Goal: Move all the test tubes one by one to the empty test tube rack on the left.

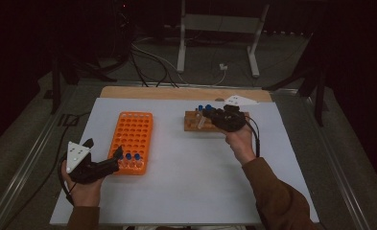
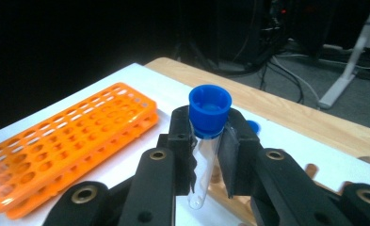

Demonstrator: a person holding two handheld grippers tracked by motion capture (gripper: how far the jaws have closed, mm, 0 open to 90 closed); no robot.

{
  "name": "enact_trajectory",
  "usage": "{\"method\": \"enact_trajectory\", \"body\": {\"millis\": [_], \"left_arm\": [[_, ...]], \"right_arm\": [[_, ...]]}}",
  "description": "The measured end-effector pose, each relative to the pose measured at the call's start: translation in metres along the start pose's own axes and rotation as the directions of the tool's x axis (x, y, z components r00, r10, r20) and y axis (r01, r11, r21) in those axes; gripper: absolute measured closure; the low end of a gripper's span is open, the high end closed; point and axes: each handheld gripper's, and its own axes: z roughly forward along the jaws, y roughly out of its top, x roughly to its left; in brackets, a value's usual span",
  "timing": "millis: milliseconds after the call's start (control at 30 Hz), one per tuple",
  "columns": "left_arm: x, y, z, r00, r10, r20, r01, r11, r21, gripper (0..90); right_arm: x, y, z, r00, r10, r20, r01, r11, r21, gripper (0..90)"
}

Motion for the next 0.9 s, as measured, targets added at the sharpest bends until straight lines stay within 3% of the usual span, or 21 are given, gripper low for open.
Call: {"method": "enact_trajectory", "body": {"millis": [300,467,633,900], "left_arm": [[-0.043,0.017,0.026,0.9947,0.045,0.093,-0.047,0.9988,0.012,3.1],[-0.072,0.019,0.037,0.9830,0.122,0.137,-0.127,0.9917,0.024,2.8],[-0.095,0.018,0.050,0.9706,0.168,0.172,-0.180,0.9821,0.055,2.7],[-0.118,0.018,0.069,0.9648,0.167,0.203,-0.187,0.9789,0.082,3.0]], "right_arm": [[0.022,0.002,0.003,0.9982,-0.013,-0.059,0.015,0.999,0.041,76.7],[0.033,0.003,0.003,0.9957,-0.017,-0.091,0.022,0.998,0.055,76.6],[0.042,0.003,0.004,0.9923,-0.028,-0.121,0.036,0.997,0.070,76.6],[0.057,0.001,0.005,0.9849,-0.043,-0.168,0.056,0.996,0.074,76.5]]}}
